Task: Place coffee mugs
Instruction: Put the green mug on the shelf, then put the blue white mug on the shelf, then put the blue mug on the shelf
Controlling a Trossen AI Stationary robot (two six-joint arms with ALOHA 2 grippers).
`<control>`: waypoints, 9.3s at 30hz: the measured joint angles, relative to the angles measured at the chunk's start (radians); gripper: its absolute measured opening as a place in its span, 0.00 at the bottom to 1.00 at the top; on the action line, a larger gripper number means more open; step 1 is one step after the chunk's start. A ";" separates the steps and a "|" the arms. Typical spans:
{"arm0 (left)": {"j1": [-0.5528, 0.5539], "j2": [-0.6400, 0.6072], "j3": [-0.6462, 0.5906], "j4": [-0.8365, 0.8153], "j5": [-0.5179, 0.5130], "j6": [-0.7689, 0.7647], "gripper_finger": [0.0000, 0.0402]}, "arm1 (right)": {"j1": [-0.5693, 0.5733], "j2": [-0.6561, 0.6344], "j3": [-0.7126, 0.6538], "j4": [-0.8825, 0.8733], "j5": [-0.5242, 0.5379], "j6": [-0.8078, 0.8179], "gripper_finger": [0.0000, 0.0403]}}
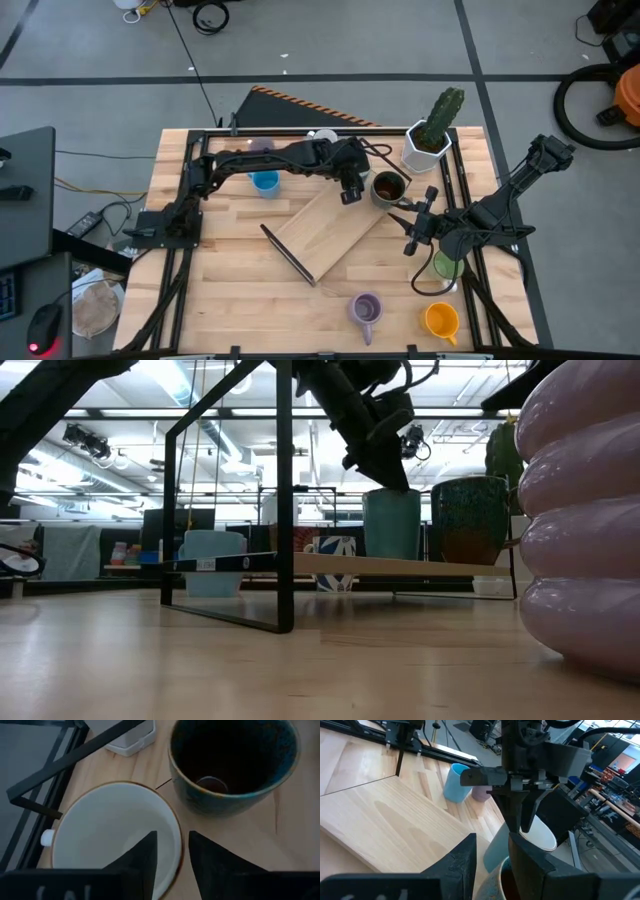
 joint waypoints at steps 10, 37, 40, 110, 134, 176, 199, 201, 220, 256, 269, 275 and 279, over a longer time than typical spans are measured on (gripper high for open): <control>0.001 -0.034 0.042 -0.034 0.001 0.127 0.30 | 0.000 0.000 0.000 -0.011 -0.001 0.013 0.29; 0.011 -0.031 0.051 -0.225 -0.101 0.782 0.30 | 0.009 0.000 0.000 -0.029 -0.029 0.050 0.29; 0.010 -0.021 0.050 -0.209 -0.101 0.789 0.30 | 0.012 0.000 0.000 -0.029 -0.029 0.049 0.29; 0.271 0.092 0.050 -0.397 -0.021 0.502 0.04 | 0.026 0.001 0.000 -0.014 -0.034 0.051 0.29; -0.016 -0.121 0.049 -0.636 0.110 0.579 0.04 | 0.026 0.001 0.000 -0.007 -0.034 0.047 0.29; -0.042 -0.043 0.050 -0.516 0.053 0.563 0.13 | 0.027 0.001 0.000 0.008 -0.037 0.025 0.29; -0.051 -0.047 0.050 -0.485 0.057 0.547 0.15 | 0.027 0.001 0.000 0.008 -0.037 0.025 0.29; -0.056 -0.056 0.050 -0.511 0.057 0.544 0.15 | 0.027 0.001 0.000 0.008 -0.038 0.025 0.29; -0.033 -0.162 0.051 -0.806 0.027 0.292 0.15 | 0.027 0.001 0.000 0.007 -0.050 0.022 0.29; 0.190 -0.193 -0.364 -0.665 -0.021 -0.340 0.50 | 0.030 0.001 0.000 0.004 -0.061 0.049 0.29; 0.152 -0.192 -0.442 -0.616 -0.071 -0.304 0.36 | 0.030 0.001 0.000 0.005 -0.061 0.051 0.29; 0.111 -0.192 -0.442 -0.621 -0.091 -0.282 0.16 | 0.030 0.001 0.000 0.005 -0.061 0.048 0.29; 0.084 -0.192 -0.442 -0.618 -0.091 -0.276 0.05 | 0.030 0.001 0.000 0.005 -0.061 0.048 0.29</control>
